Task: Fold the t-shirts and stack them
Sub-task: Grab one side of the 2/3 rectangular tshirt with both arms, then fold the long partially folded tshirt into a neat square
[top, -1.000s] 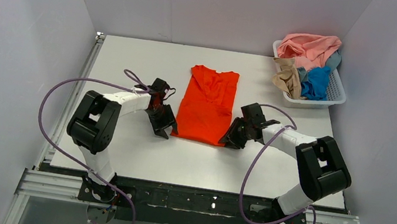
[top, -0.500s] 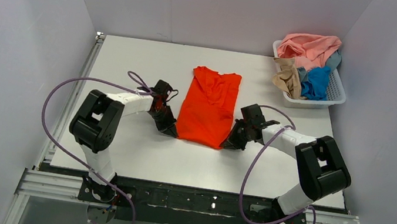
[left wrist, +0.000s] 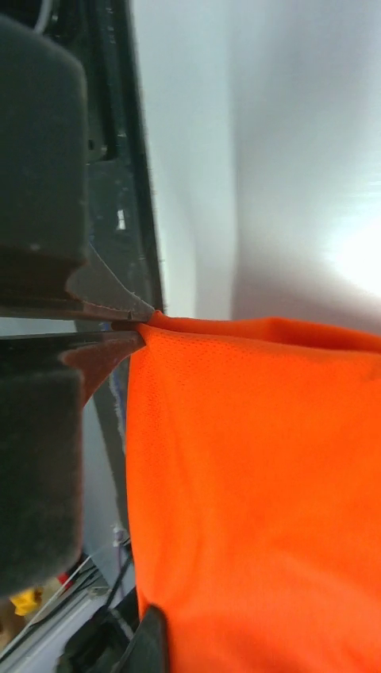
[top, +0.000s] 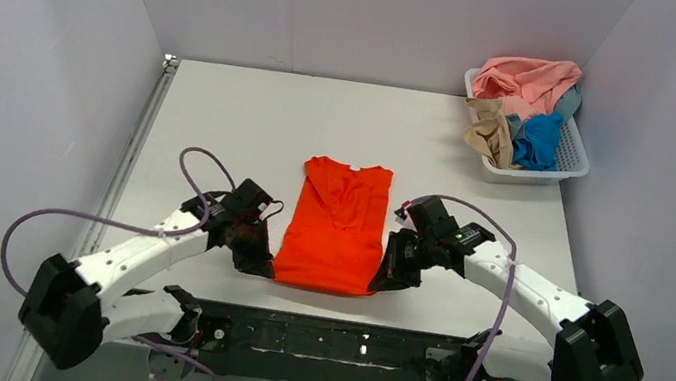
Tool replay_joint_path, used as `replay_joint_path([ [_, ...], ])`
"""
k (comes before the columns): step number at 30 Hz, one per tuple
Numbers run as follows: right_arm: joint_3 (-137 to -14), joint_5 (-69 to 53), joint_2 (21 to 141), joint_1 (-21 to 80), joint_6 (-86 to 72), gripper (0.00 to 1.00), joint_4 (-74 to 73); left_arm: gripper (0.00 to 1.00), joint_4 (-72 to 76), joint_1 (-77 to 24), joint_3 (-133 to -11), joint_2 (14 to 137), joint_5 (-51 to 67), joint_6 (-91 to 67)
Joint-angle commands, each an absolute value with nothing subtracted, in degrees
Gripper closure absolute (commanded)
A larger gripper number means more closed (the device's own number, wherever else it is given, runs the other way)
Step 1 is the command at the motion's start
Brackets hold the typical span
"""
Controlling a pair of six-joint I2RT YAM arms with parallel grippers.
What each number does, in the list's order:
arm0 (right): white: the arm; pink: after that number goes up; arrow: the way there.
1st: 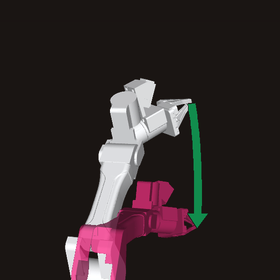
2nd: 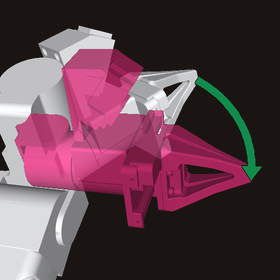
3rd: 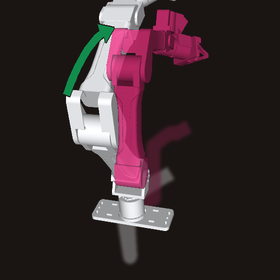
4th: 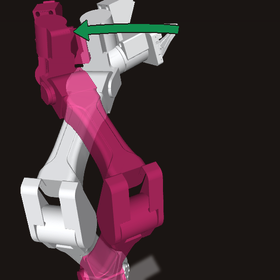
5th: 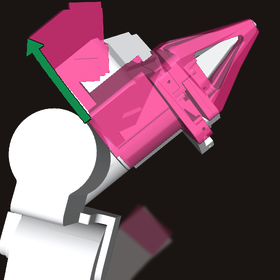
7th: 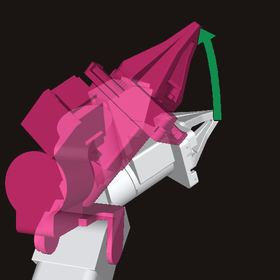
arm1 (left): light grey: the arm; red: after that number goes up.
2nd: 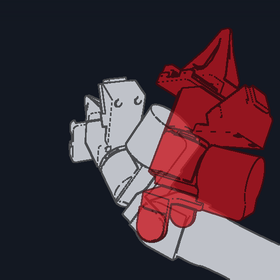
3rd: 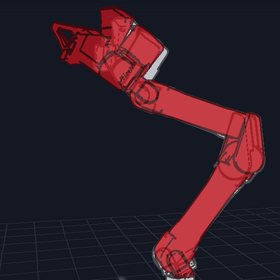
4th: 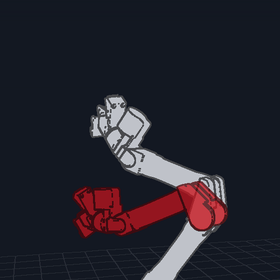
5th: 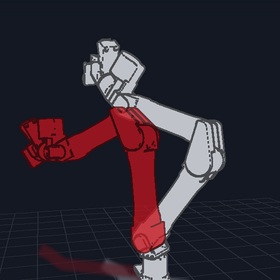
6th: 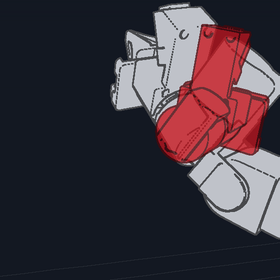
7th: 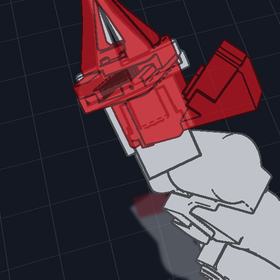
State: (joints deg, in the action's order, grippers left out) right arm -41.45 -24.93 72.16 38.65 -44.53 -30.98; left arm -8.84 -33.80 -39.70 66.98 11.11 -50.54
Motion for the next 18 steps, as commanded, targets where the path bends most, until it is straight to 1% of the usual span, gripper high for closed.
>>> replay_joint_path([
  [1, -44.9, -29.4, 66.4, 40.2, -43.2, 0.99, -43.2, 1.00, -27.2, -35.5, -41.0, 55.7, 4.9, -51.3],
  [3, -47.4, -29.3, 65.3, 40.0, -42.8, 0.99, -45.1, 1.00, -29.1, -35.7, -43.4, 52.8, 2.9, -50.5],
  [6, -52.3, -28.8, 65.5, 39.3, -40.8, 0.99, -47.6, 1.00, -28.8, -35.7, -47.3, 53.4, 0.9, -48.5],
  [13, -62.1, -35.2, 71.8, 31.4, -35.5, 0.99, -48.2, 1.00, -24.0, -35.3, -60.7, 63.2, -5.6, -42.9],
  [18, -66.6, -40.0, 77.0, 27.1, -32.9, 0.99, -47.7, 1.00, -24.5, -32.9, -68.5, 71.4, -5.4, -40.1],
])
